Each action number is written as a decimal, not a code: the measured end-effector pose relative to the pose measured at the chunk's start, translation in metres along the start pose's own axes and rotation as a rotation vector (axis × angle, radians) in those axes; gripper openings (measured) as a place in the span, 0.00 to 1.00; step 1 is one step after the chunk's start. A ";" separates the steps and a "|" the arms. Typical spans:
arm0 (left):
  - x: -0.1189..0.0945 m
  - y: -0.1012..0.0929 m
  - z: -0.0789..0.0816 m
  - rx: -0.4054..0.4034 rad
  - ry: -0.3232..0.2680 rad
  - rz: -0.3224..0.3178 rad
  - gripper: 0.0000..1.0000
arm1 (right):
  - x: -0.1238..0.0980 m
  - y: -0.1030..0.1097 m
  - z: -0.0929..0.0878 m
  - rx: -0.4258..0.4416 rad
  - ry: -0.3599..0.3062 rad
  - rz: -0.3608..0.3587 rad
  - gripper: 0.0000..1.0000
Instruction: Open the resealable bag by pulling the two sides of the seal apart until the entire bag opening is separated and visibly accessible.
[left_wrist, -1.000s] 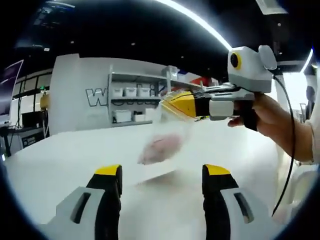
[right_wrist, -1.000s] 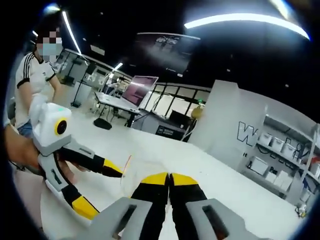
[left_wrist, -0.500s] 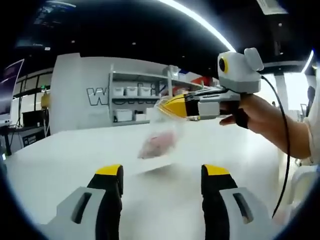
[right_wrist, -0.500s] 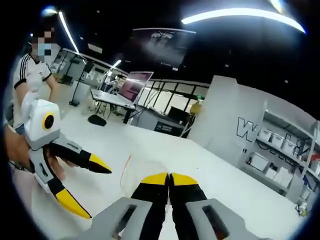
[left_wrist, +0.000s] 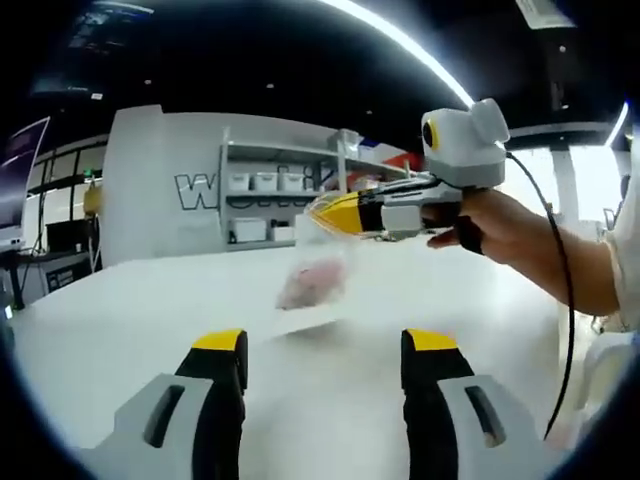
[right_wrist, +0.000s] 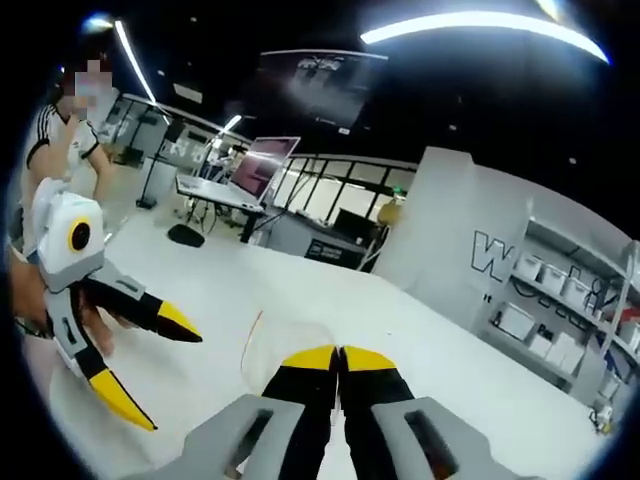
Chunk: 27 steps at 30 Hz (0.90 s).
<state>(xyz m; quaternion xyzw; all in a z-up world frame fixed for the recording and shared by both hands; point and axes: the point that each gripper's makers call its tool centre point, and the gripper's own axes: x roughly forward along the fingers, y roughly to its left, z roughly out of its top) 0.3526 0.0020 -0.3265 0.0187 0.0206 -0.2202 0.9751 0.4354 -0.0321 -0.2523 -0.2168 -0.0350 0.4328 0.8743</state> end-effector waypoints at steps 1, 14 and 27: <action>0.000 0.001 0.000 -0.002 -0.001 0.002 0.62 | 0.001 -0.001 0.000 0.000 0.001 0.000 0.00; 0.000 0.005 -0.005 -0.011 0.028 0.025 0.62 | 0.008 -0.019 -0.002 -0.019 0.009 -0.027 0.00; 0.002 0.007 -0.010 -0.002 0.056 0.036 0.66 | 0.021 -0.042 -0.006 -0.039 0.015 -0.063 0.00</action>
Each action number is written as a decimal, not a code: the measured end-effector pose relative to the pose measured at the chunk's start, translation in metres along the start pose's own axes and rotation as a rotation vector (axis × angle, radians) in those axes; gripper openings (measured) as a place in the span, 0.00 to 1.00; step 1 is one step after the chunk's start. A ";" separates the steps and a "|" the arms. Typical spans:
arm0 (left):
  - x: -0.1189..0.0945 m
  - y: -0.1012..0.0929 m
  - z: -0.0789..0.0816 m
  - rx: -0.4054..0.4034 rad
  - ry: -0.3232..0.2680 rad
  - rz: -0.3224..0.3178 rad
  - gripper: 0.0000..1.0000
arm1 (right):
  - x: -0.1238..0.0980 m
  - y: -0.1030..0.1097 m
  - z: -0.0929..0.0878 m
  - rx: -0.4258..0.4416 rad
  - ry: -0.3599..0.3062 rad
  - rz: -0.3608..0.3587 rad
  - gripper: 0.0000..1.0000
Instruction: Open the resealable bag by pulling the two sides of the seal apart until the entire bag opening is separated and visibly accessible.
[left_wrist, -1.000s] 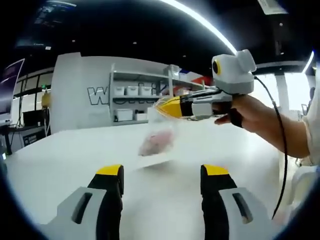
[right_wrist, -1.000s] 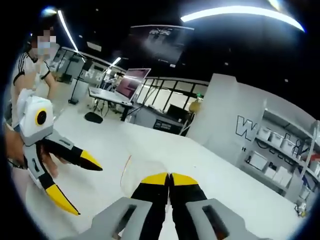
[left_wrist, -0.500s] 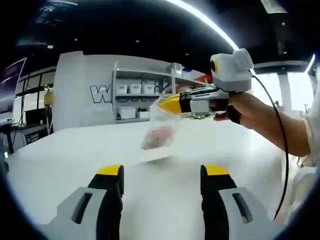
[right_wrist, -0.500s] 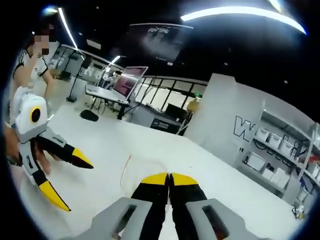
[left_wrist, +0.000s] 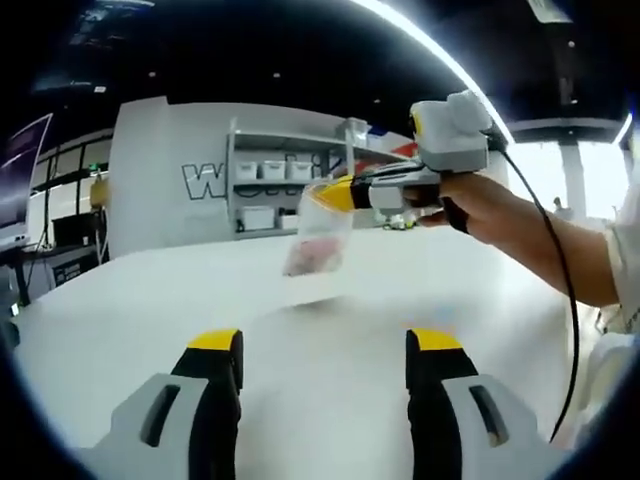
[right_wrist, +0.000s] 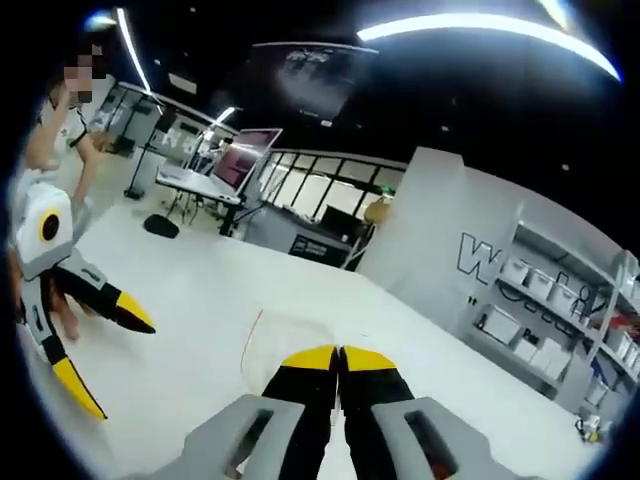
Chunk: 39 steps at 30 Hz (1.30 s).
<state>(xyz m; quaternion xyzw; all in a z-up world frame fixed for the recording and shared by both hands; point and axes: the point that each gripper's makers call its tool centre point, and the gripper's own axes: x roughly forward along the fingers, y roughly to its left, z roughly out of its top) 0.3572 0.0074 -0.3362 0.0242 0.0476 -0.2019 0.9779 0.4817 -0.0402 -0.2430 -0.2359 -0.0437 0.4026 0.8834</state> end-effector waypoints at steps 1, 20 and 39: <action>0.000 0.000 0.000 0.001 0.001 -0.001 0.66 | 0.002 -0.002 -0.002 -0.001 0.003 -0.002 0.00; -0.001 -0.001 0.000 -0.004 0.001 -0.007 0.64 | 0.021 -0.025 -0.020 0.009 0.036 -0.043 0.00; -0.001 0.000 0.001 -0.013 -0.011 -0.005 0.64 | 0.046 -0.053 -0.041 0.008 0.073 -0.089 0.00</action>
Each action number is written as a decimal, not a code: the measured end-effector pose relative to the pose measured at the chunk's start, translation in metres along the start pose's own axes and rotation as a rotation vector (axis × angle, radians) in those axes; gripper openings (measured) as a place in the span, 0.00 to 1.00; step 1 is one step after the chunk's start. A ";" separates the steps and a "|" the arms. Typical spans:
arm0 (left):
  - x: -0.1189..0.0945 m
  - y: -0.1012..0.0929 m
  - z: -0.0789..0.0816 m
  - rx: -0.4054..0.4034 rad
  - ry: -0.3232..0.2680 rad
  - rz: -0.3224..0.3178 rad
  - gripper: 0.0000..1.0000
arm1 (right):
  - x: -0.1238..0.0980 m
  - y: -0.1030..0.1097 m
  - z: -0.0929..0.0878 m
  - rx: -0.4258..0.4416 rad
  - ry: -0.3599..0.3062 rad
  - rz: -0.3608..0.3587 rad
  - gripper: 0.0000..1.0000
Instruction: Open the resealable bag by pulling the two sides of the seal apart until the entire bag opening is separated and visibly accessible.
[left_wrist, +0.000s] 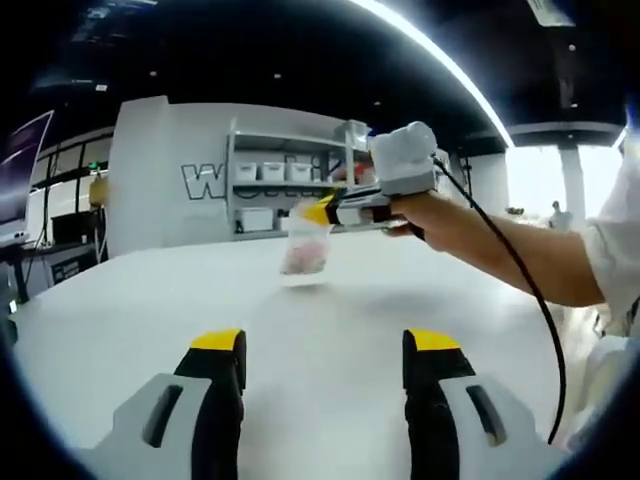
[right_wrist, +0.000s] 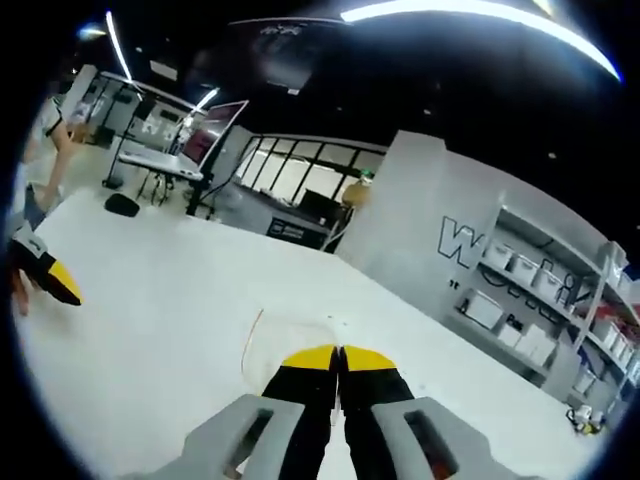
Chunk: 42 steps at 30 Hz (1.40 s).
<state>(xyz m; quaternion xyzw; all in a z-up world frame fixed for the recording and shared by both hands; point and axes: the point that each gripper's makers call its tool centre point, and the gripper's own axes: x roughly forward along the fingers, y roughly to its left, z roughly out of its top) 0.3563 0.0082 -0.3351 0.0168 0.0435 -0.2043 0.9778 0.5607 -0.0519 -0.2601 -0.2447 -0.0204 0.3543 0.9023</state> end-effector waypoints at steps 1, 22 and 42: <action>0.000 0.000 0.000 0.000 0.000 0.000 0.64 | 0.002 -0.001 -0.001 -0.002 0.003 -0.002 0.00; 0.001 0.000 -0.001 -0.007 0.007 0.001 0.63 | 0.050 -0.033 -0.025 -0.065 0.074 -0.053 0.00; 0.001 -0.001 -0.001 -0.003 0.012 0.000 0.62 | 0.059 -0.022 -0.055 0.065 0.129 -0.002 0.00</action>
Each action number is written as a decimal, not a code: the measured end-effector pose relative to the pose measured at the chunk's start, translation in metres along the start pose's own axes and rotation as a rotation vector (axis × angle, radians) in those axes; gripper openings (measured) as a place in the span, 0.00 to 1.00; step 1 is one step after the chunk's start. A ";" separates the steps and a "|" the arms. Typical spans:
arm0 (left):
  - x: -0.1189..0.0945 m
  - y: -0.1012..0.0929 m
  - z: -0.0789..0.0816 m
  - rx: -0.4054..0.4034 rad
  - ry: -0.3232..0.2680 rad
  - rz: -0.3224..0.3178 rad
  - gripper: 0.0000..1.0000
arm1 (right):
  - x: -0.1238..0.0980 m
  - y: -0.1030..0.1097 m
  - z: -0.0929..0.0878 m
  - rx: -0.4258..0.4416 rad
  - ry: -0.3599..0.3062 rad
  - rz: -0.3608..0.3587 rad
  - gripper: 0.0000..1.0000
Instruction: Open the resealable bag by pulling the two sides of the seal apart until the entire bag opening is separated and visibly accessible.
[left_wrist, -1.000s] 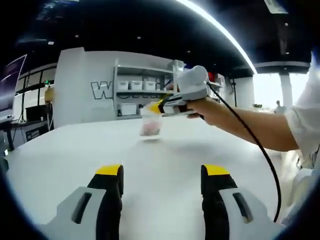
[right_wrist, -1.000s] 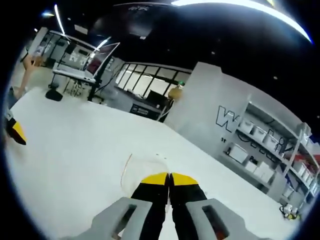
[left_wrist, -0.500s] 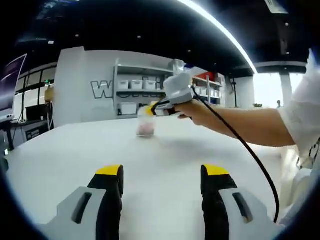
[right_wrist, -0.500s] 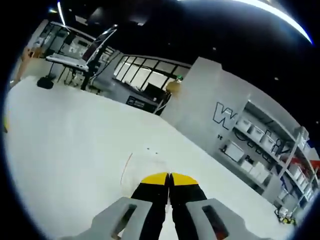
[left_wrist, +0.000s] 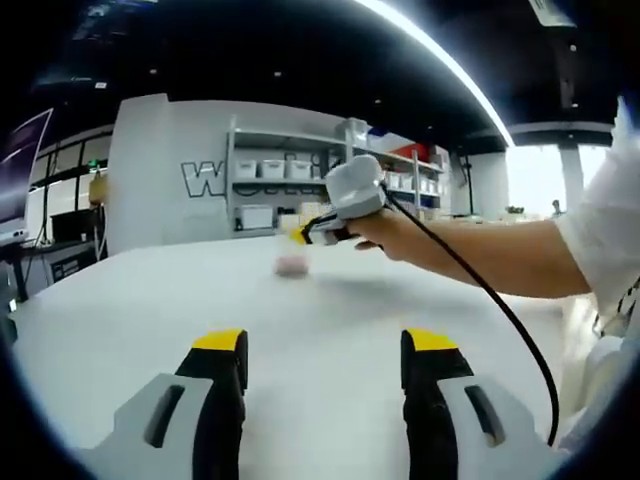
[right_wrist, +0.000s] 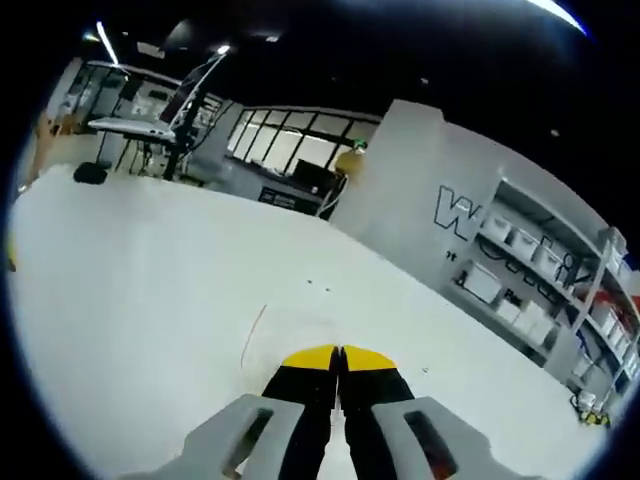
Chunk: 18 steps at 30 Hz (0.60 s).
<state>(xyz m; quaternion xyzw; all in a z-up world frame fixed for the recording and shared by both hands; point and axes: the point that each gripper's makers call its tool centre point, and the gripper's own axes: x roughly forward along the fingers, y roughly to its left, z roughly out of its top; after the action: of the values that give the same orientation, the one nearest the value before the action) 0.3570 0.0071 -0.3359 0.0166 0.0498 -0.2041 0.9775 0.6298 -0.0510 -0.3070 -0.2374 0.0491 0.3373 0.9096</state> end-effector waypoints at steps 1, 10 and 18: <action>0.000 0.000 0.000 0.000 0.000 0.000 0.62 | -0.003 0.003 -0.001 0.016 0.002 0.006 0.00; 0.001 0.000 0.000 -0.003 0.002 0.000 0.62 | -0.038 0.027 -0.017 0.078 0.002 0.041 0.00; 0.001 0.001 -0.002 -0.003 0.009 0.003 0.62 | -0.069 0.040 -0.010 0.109 -0.041 0.027 0.01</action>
<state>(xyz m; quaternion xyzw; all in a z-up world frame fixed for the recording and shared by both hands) 0.3581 0.0074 -0.3377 0.0159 0.0543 -0.2027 0.9776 0.5523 -0.0704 -0.3144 -0.1797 0.0519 0.3510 0.9175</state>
